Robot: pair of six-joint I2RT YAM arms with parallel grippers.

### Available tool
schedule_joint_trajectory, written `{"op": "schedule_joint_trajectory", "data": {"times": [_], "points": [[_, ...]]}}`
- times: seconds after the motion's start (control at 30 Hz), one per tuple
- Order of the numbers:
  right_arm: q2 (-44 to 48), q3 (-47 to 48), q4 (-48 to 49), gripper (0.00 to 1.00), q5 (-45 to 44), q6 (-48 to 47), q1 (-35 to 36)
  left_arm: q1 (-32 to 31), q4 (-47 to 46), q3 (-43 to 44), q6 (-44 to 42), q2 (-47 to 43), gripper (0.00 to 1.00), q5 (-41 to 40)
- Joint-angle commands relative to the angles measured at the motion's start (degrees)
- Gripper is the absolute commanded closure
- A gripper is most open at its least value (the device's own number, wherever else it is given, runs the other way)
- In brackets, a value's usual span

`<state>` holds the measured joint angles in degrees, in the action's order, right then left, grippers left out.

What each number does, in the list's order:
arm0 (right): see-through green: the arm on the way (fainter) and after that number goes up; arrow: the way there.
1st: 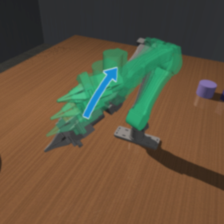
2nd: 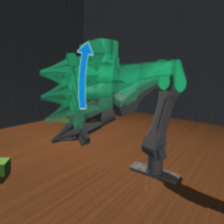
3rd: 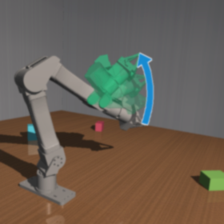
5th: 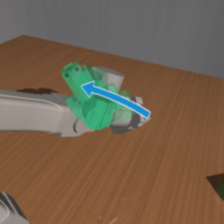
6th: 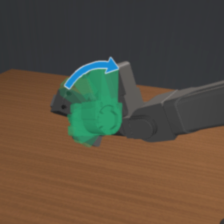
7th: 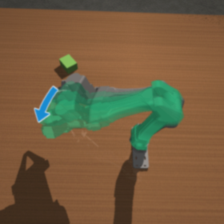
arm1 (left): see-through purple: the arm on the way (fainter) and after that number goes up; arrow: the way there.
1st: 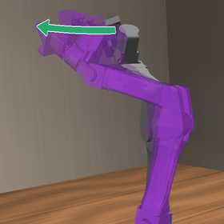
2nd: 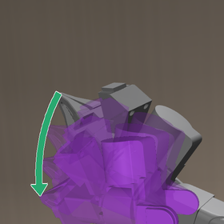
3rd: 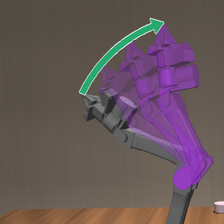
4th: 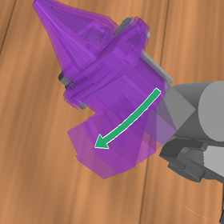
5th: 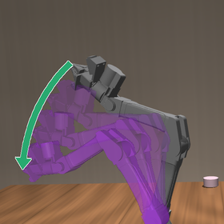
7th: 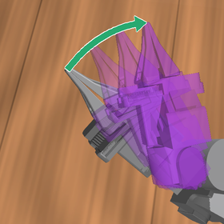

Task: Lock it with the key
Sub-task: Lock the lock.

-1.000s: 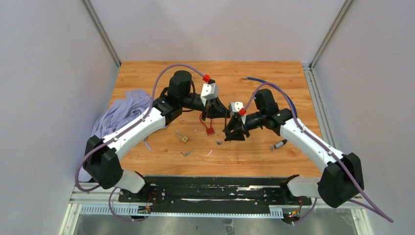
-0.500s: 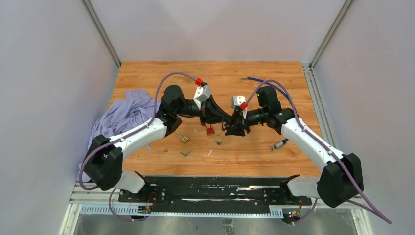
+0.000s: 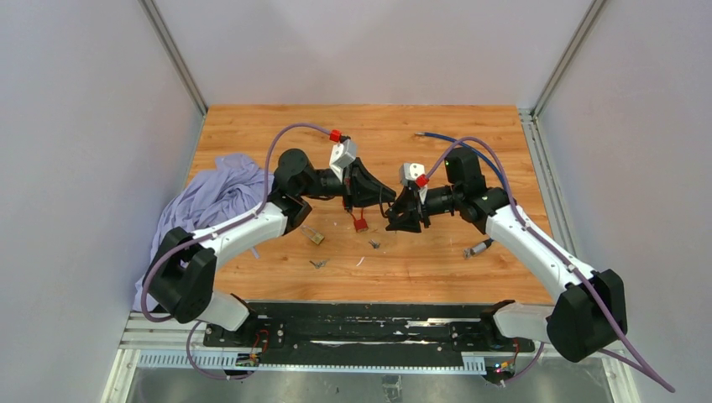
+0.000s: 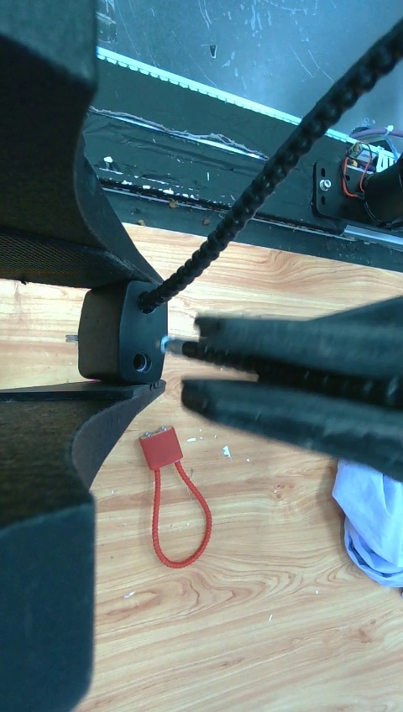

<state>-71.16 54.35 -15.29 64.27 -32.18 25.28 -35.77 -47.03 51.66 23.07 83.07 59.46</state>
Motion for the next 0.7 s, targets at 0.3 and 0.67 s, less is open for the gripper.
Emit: {"op": "schedule_joint_trajectory", "data": {"times": [0.3, 0.67], "points": [[0.8, 0.0, 1.3, 0.99, 0.8, 1.5, -1.3, 0.1, 5.5, 0.5, -5.5, 0.0, 1.0, -1.2], [0.8, 0.3, 1.7, 0.99, -0.3, 2.5, -1.2, -1.4, 2.9, 0.6, -1.7, 0.8, 1.0, -0.9]]}}
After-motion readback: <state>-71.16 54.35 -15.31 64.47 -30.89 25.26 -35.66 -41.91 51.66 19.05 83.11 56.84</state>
